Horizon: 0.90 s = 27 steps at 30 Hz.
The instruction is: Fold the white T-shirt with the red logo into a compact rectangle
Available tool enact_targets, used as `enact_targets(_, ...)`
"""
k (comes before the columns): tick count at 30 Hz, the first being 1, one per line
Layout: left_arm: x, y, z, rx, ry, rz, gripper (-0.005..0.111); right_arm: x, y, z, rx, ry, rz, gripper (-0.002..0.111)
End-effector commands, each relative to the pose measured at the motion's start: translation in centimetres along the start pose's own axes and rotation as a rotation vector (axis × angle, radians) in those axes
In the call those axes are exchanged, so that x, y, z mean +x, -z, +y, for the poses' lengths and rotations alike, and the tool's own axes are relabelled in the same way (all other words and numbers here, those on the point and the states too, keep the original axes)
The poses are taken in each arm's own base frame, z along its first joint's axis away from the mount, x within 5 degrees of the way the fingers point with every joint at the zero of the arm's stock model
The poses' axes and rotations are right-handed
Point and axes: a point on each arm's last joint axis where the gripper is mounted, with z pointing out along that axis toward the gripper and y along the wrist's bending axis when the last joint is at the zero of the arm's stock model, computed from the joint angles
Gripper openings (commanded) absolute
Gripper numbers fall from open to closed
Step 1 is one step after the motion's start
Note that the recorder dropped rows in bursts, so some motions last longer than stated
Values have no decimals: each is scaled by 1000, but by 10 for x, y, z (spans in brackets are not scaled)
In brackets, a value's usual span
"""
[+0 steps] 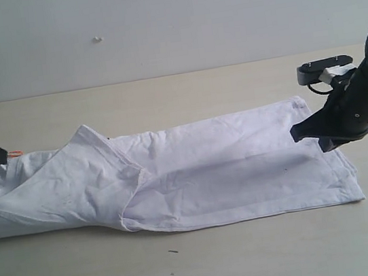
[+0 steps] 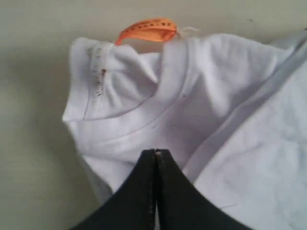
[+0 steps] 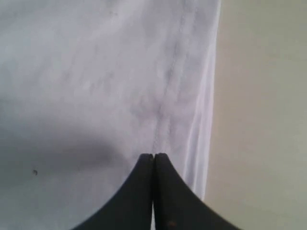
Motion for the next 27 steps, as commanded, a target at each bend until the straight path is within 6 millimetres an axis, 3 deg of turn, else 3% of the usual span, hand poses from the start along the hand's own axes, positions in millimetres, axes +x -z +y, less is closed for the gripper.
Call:
enact_targets(1, -6, 10, 26, 197, 145, -26, 0, -3, 3, 0, 0, 9, -14, 0)
enact_targets(3, -14, 14, 41, 358, 233, -70, 2, -4, 3, 0, 0, 7, -20, 0)
enact_targets(5, -16, 14, 56, 455, 267, -106, 13, -4, 3, 0, 0, 7, -23, 0)
enact_targets(8, -17, 12, 81, 421, 308, -130, 48, -4, 3, 0, 1, 7, -24, 0)
enact_targets(9, -18, 9, 92, 390, 324, -140, 73, -4, 3, 0, 1, 7, -24, 0)
enact_targets(10, -19, 7, 96, 391, 329, -138, 79, -4, 3, 0, 1, 7, -24, 0)
enact_targets(13, -25, -8, 102, 432, 336, -100, 76, -4, 3, 0, 2, 7, -31, 0)
enact_targets(18, -29, -53, 122, 416, 296, -1, 76, -6, 3, 0, 2, 12, -44, 0)
enact_targets(24, -17, -89, 112, 563, 265, 112, 76, -6, 3, 0, 2, 20, -44, 0)
enact_targets(27, -16, -93, 106, 574, 242, 130, 76, -5, 3, 0, 1, 21, -37, 0)
